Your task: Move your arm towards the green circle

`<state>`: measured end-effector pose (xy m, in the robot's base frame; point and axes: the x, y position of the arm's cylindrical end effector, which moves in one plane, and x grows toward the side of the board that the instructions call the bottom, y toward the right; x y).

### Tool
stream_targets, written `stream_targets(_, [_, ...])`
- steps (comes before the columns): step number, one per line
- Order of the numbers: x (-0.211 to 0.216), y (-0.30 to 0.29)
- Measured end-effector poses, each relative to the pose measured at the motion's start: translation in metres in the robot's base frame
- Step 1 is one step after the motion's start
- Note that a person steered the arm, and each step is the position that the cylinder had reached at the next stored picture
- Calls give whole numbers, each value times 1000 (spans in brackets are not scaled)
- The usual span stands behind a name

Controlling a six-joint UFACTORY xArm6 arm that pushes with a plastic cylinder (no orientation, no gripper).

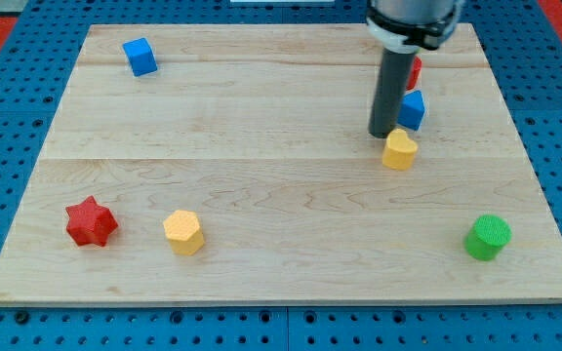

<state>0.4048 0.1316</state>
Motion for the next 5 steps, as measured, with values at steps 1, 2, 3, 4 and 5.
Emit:
stream_targets(1, [9,22])
stream_targets(2, [2,31])
stream_targets(3, [-3,121])
stream_targets(4, [37,163])
stream_targets(5, [109,176])
